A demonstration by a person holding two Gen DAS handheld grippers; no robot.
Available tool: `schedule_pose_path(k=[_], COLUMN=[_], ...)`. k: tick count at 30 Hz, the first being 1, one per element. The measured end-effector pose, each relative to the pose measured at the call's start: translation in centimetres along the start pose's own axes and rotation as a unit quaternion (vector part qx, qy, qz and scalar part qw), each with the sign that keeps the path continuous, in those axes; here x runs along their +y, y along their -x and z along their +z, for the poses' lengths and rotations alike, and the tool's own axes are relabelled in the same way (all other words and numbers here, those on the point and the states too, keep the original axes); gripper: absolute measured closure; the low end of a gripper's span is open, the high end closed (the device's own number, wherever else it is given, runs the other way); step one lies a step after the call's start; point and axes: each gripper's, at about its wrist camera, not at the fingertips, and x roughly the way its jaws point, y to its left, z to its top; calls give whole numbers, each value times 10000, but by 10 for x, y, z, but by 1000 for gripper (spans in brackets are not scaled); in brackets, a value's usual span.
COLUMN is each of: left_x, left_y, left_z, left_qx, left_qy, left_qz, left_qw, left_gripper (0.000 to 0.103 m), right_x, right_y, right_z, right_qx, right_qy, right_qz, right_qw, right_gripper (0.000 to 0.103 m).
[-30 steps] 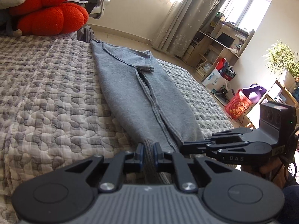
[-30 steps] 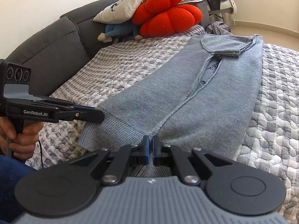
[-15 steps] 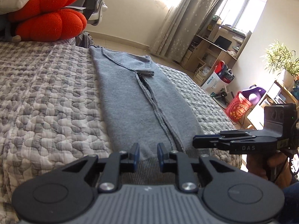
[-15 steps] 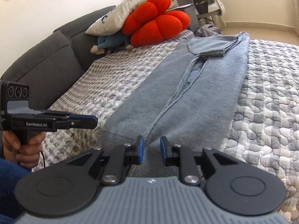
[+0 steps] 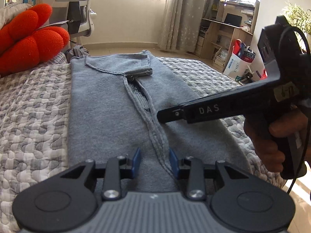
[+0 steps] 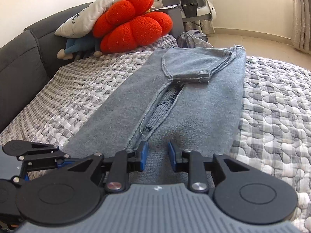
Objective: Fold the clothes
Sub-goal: 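Open both grippers and withdraw them from the sweater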
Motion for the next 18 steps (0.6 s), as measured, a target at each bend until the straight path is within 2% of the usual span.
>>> schedule_pose_path(k=[5, 7, 9, 11, 13, 15, 16, 18], left_x=[8, 10, 13, 11, 6, -2, -5, -10], left_y=[11, 18, 25, 26, 16, -4, -14, -24], left_z=[1, 3, 8, 16, 23, 25, 25, 17], left_qx=[90, 66, -145, -289, -269, -123, -39, -126], left_qy=[200, 268, 382, 422, 379, 249, 190, 55], left_qz=[184, 73, -109, -204, -216, -61, 69, 367], left_qw=[9996, 9996, 9991, 9985, 9987, 9996, 9998, 9992], left_gripper=[68, 69, 69, 68, 66, 66, 66, 62], right_x=[7, -6, -30, -47, -56, -54, -51, -48], right_y=[3, 13, 26, 28, 23, 20, 21, 21], right_z=[1, 2, 4, 1, -6, -15, -15, -16], right_qx=[-385, -697, -968, -953, -859, -967, -973, -989], right_qy=[323, 63, -349, -556, -602, -514, -469, -380], right_qz=[-150, -232, -464, -655, -713, -710, -714, -727], right_qw=[9986, 9973, 9936, 9917, 9919, 9914, 9916, 9917], right_gripper=[74, 74, 74, 72, 71, 67, 61, 59])
